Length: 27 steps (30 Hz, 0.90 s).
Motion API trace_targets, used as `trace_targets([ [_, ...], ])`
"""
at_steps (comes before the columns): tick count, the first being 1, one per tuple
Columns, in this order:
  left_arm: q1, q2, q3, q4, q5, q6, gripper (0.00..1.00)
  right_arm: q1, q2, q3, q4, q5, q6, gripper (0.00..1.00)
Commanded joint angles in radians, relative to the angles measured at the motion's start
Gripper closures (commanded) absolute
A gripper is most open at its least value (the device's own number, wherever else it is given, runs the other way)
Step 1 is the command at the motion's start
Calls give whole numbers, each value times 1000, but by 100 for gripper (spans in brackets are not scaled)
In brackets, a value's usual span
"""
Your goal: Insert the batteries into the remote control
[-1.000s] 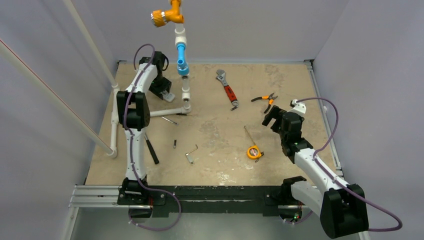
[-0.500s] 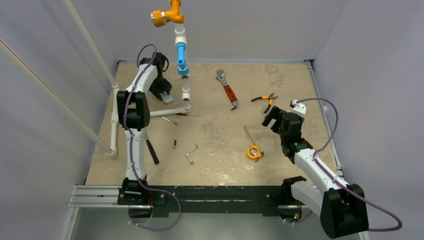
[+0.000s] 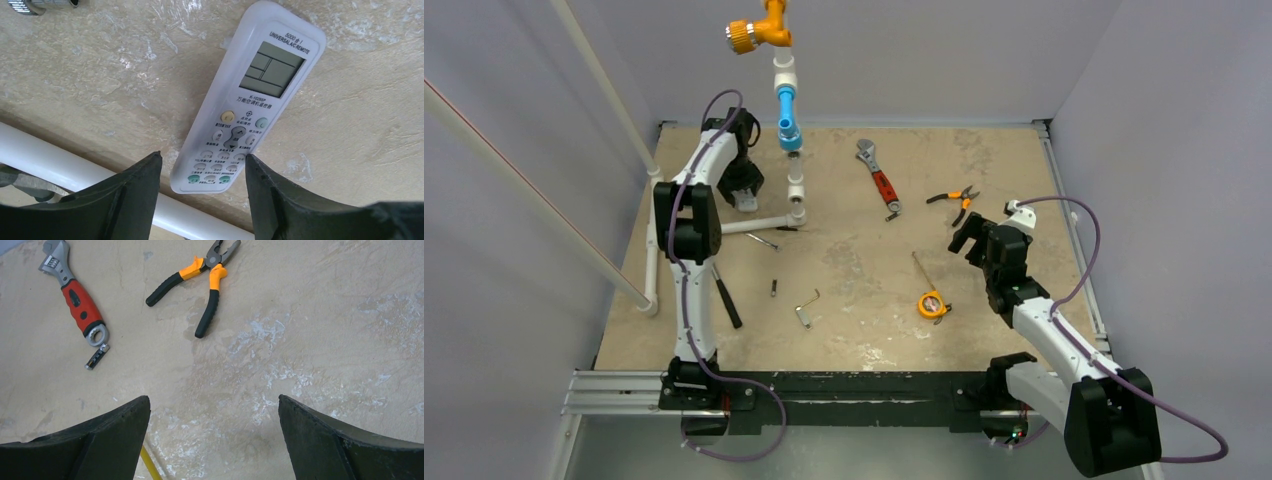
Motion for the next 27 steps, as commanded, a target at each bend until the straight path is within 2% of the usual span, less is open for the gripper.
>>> trace_targets([
  [1, 3, -61, 2, 34, -10, 81, 37, 3, -17, 3, 34, 14, -2, 2],
  [8, 8, -49, 28, 68, 33, 164, 25, 3, -15, 2, 36, 12, -1, 2],
  [19, 8, -25, 34, 68, 26, 181, 23, 3, -12, 2, 36, 11, 0, 2],
  [27, 11, -11, 24, 73, 7, 189, 26, 3, -15, 3, 33, 12, -4, 2],
])
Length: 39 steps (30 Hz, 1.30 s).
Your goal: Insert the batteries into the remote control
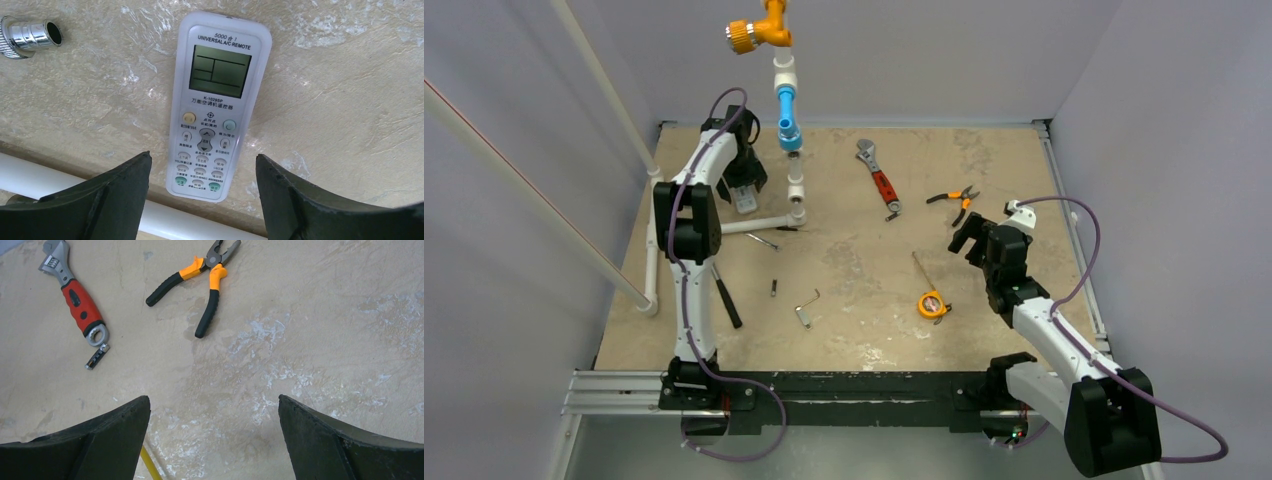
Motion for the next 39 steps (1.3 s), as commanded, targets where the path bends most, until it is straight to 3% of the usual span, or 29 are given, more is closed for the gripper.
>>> trace_targets([
  [1, 8, -12, 25, 12, -21, 33, 27, 3, -16, 2, 33, 11, -4, 2],
  [14, 55, 12, 33, -18, 67, 17, 22, 3, -19, -1, 38, 3, 3, 2],
  [27, 80, 88, 118, -30, 212, 43, 30, 3, -16, -4, 43, 3, 2, 2],
  [33, 80, 75, 97, -14, 226, 53, 37, 3, -16, -4, 44, 0, 4, 2],
  [39, 80, -1, -26, 89, 230, 62, 53, 3, -20, -7, 44, 2, 2, 2],
])
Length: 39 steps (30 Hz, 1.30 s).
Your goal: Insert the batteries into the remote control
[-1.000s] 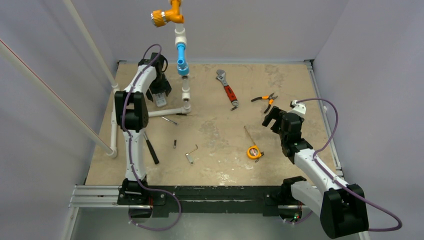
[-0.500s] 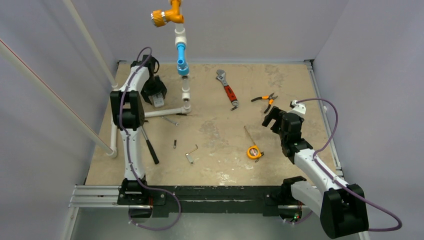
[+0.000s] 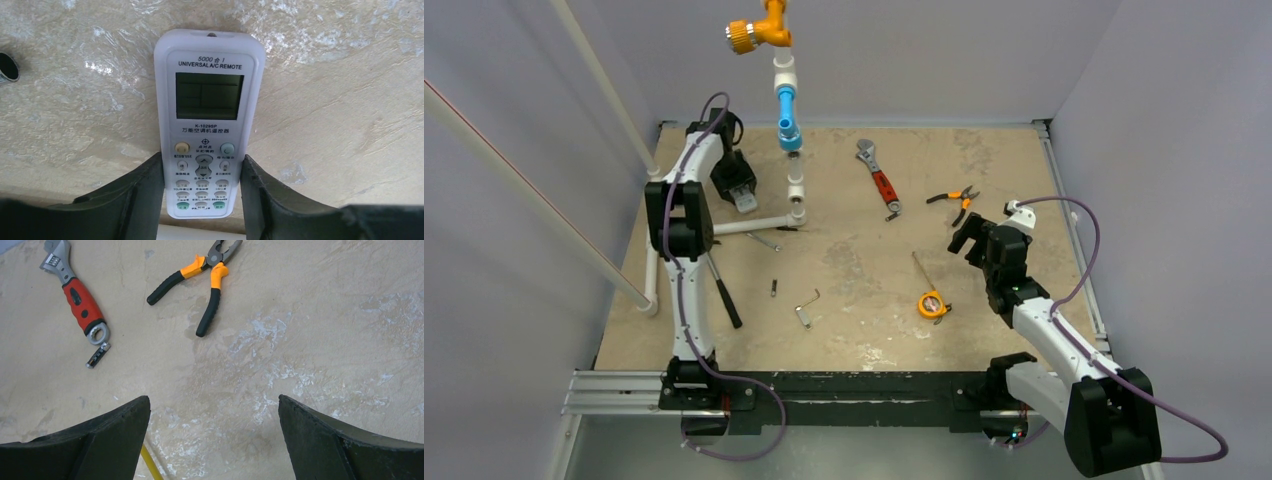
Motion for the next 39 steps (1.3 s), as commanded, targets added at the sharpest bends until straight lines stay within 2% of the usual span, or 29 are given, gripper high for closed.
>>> trace_targets([
  [1, 0, -64, -69, 83, 32, 30, 56, 3, -20, -6, 42, 8, 2, 2],
  [7, 0, -83, -98, 115, 58, 43, 82, 3, -24, -15, 55, 11, 6, 2],
  [11, 0, -188, -250, 240, 50, 47, 100, 3, -23, -2, 40, 8, 0, 2],
  [16, 0, -353, -425, 401, 42, 58, 100, 3, -25, 7, 28, 14, -7, 2],
  [22, 0, -538, -544, 503, 4, 97, 100, 3, -29, 17, 16, 6, -14, 2],
  [28, -38, -707, -669, 560, -6, 113, 100, 3, -32, 20, 24, -24, -13, 3],
  [30, -69, -775, -729, 563, -55, 122, 100, 3, -36, 21, 30, -33, -13, 3],
  [34, -139, -928, -875, 568, -126, 89, 100, 3, -45, 22, 38, -45, 16, 2],
  [39, -198, -1156, -1102, 562, -123, 5, 100, 1, -38, 58, -43, -50, 127, 1],
])
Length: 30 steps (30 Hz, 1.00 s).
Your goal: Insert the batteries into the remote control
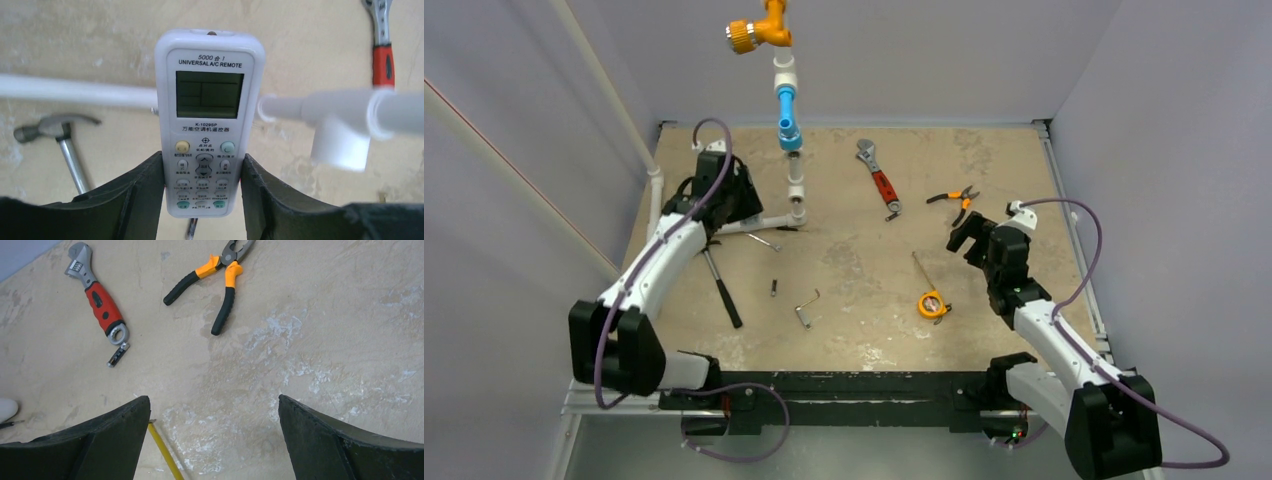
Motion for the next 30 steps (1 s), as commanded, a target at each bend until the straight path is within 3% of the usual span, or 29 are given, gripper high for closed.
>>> trace_targets([
  [1, -27, -225, -187, 28, -17, -79, 100, 1, -7, 75, -69, -19, 95, 1],
  [5, -28, -424, -354, 29, 61, -75, 100, -1, 15, 72, -64, -95, 100, 1],
  [7, -28, -507, -402, 7, 109, -82, 100, -3, 27, 49, -5, -206, 93, 1],
  [11, -34, -645, -534, 138, 425, -94, 100, -3, 38, -22, 185, -416, 59, 3],
  [15, -135, -737, -634, 238, 526, -60, 100, 0, 29, -34, 243, -523, 37, 5],
  [19, -298, -837, -706, 320, 497, -35, 100, 1, -4, -31, 229, -565, 23, 6],
  [26, -504, -705, -696, 505, 519, 5, 100, 110, -54, -30, 274, -694, -44, 8],
  [30, -576, -583, -665, 645, 587, -12, 100, 170, -66, -42, 390, -792, -19, 8],
])
